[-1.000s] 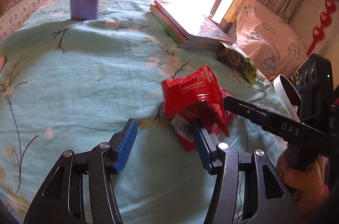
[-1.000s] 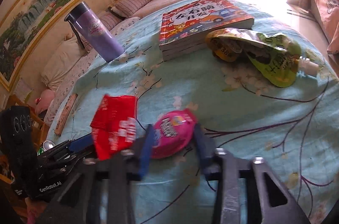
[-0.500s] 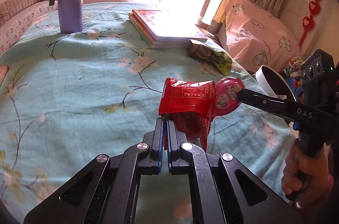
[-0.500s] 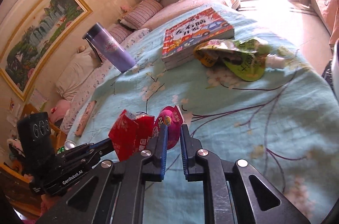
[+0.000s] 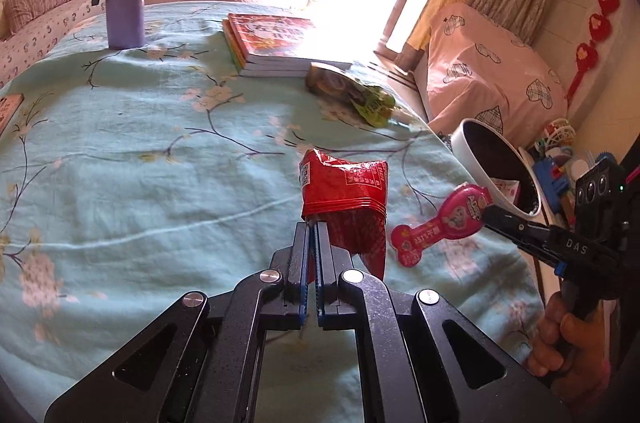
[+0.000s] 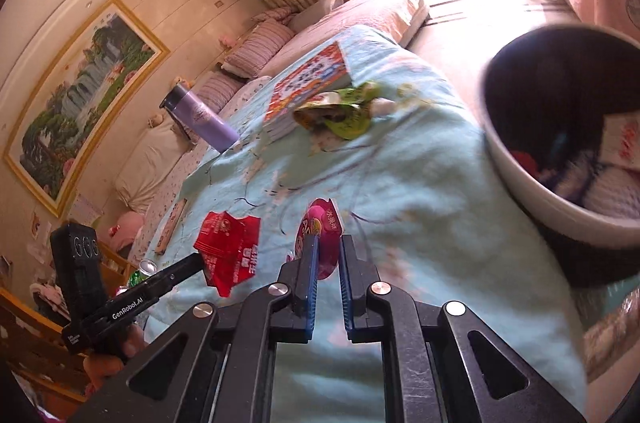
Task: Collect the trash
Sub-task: 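Carry the red bag and pink candy over the bin with both tools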
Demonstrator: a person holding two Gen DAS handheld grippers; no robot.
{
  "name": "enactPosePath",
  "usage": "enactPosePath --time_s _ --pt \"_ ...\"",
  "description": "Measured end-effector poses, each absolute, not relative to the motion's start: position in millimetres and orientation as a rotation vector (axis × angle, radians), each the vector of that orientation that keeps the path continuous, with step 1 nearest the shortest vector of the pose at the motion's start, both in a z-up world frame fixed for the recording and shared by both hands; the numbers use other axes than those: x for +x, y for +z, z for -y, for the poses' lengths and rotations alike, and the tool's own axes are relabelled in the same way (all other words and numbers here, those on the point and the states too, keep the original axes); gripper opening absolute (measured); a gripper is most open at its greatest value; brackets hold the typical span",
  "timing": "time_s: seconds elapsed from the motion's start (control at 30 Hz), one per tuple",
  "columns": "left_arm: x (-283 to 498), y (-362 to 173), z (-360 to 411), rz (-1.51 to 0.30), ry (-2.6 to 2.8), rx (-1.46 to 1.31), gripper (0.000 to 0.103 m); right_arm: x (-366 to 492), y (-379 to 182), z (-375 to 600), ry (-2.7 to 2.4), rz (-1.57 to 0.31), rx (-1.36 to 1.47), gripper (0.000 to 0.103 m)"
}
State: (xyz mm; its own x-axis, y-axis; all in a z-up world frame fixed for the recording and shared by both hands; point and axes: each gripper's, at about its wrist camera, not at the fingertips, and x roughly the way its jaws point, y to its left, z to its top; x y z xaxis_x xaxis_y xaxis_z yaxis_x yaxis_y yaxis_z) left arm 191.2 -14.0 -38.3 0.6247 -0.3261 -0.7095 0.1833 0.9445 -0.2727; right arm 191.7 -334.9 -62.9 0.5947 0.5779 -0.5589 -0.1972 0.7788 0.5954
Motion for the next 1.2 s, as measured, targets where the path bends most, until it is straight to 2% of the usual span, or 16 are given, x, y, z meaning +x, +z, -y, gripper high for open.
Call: enactPosePath --time_s 0.23,0.3,0.4,0.5,0.57,0.63,0.8,0.9,0.93,0.97,1.0,1.03,1.07,1.2 --pt "180.6 -37.6 42.4 -0.864 -0.31 -0.148 0.002 170.1 -84.7 356.8 0.47 -0.834 0.568 0.01" --pt "177.1 -36.5 49.0 -0.865 -0.317 -0.144 0.002 166.8 -85.6 353.6 0.47 -0.854 0.516 0.005" --pt "171.8 -36.1 53.6 -0.867 -0.32 -0.136 0.002 162.6 -86.4 344.8 0.483 -0.887 0.434 0.012" --pt "169.5 -39.0 51.7 -0.87 -0.31 -0.138 0.002 165.2 -77.9 337.1 0.482 -0.866 0.311 0.022" --pt "170.3 -42.8 47.6 -0.883 -0.307 -0.151 0.002 170.7 -70.1 330.0 0.495 -0.85 0.208 0.043" --pt "170.6 -44.2 45.2 -0.886 -0.3 -0.149 0.002 182.5 -59.6 312.8 0.518 -0.819 0.056 0.054" --pt "173.0 -41.8 34.1 -0.877 -0.277 -0.173 0.002 202.1 -54.5 274.6 0.633 -0.81 -0.264 0.064" --pt "173.7 -42.8 31.3 -0.878 -0.268 -0.183 0.002 205.7 -67.3 262.5 0.703 -0.865 -0.367 0.064" --pt "174.0 -42.7 30.7 -0.879 -0.267 -0.185 0.002 205.9 -72.5 259.8 0.705 -0.884 -0.388 0.06" --pt "174.0 -42.7 30.3 -0.879 -0.268 -0.189 0.002 205.6 -76.7 259.7 0.69 -0.891 -0.398 0.05" --pt "173.9 -42.7 30.3 -0.878 -0.27 -0.194 0.002 204.1 -77.4 261.0 0.683 -0.881 -0.384 0.044" --pt "173.6 -42.3 30.1 -0.877 -0.271 -0.197 0.002 202.2 -76.8 264.6 0.681 -0.885 -0.351 0.022" --pt "173.2 -42.4 31.1 -0.876 -0.276 -0.199 0.002 202.1 -76.0 269.0 0.666 -0.89 -0.312 0.014" --pt "174.0 -42.8 40.2 -0.878 -0.302 -0.185 0.002 196.9 -69.9 287.2 0.602 -0.862 -0.182 0.014"
